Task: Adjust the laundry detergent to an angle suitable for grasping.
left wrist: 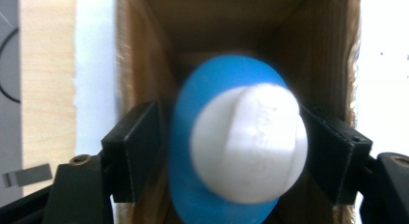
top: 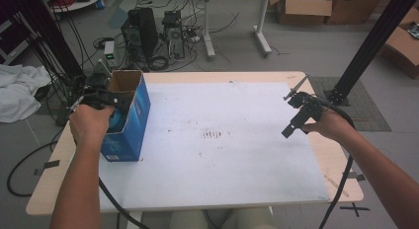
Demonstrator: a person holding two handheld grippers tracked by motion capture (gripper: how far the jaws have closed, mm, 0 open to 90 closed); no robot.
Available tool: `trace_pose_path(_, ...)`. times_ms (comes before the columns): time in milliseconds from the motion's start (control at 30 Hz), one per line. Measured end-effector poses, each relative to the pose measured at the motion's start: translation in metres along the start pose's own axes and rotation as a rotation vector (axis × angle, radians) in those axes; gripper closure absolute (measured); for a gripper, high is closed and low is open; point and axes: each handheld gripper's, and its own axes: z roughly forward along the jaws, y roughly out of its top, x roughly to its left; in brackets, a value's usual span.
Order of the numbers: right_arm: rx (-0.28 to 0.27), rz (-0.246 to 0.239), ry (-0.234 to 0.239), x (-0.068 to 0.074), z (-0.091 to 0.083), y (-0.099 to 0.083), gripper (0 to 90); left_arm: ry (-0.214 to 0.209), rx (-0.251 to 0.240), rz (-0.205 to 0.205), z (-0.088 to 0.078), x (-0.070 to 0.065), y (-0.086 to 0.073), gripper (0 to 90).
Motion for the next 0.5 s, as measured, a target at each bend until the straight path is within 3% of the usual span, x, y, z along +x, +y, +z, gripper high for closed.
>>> trace_pose_path(500, -0.011, -0.01, 0.004, 0.003, -0.004, -0.001, 20.9, 0.002, -0.055, 0.013, -0.035, -0.004, 0.001, 25.2)
